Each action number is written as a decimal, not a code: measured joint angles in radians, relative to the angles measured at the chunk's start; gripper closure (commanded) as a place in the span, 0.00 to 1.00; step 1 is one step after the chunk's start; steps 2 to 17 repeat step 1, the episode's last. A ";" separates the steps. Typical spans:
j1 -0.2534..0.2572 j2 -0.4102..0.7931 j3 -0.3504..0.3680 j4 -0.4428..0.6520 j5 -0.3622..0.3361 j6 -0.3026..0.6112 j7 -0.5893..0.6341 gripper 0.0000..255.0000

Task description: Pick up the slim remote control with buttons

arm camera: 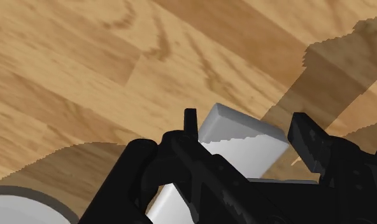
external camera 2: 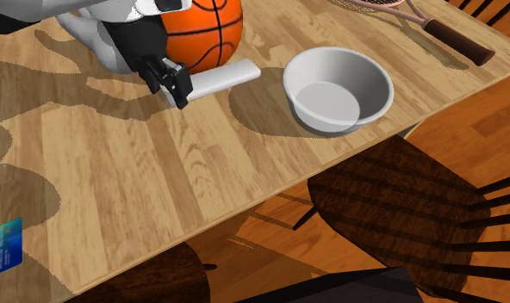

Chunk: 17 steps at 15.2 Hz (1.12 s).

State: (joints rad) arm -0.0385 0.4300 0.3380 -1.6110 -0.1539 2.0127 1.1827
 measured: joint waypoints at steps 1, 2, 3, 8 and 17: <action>-0.001 -0.005 0.000 0.002 0.002 -0.007 -0.002 1.00; -0.001 -0.005 0.000 0.002 0.002 -0.007 -0.002 1.00; -0.001 -0.005 0.000 0.002 0.002 -0.007 -0.002 1.00; -0.001 -0.005 0.000 0.002 0.002 -0.007 -0.002 1.00; -0.001 -0.005 0.000 0.002 0.002 -0.007 -0.002 1.00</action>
